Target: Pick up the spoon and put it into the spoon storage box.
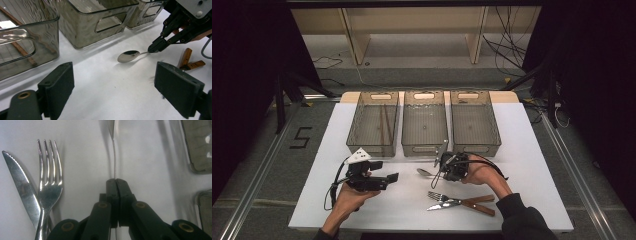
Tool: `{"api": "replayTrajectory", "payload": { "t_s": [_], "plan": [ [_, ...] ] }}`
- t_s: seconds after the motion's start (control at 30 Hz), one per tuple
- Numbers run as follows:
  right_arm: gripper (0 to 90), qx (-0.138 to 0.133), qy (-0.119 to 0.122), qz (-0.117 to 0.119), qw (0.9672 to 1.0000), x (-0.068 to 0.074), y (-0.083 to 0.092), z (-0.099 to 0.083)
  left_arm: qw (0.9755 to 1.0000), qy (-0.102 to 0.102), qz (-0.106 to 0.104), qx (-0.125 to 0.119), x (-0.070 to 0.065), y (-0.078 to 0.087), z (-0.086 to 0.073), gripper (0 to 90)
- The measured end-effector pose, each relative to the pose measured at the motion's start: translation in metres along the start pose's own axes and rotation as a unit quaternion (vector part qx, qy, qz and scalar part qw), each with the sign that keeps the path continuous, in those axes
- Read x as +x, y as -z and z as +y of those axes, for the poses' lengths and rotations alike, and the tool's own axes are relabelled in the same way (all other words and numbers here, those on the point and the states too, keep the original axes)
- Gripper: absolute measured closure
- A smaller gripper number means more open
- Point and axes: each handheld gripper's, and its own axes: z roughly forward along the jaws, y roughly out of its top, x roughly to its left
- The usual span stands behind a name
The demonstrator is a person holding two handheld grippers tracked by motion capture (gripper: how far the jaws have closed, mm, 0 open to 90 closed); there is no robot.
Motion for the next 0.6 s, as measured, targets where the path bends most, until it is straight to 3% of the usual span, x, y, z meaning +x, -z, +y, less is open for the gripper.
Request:
{"api": "replayTrajectory", "payload": {
  "t_s": [0.6],
  "plan": [
    [90.0, -0.005, -0.005, -0.01, 0.9999, 0.0042, -0.0005, 0.0011, 1.0, -0.003, 0.0, -0.007, 0.002, 0.0, -0.0043, 15.9]
  ]
}}
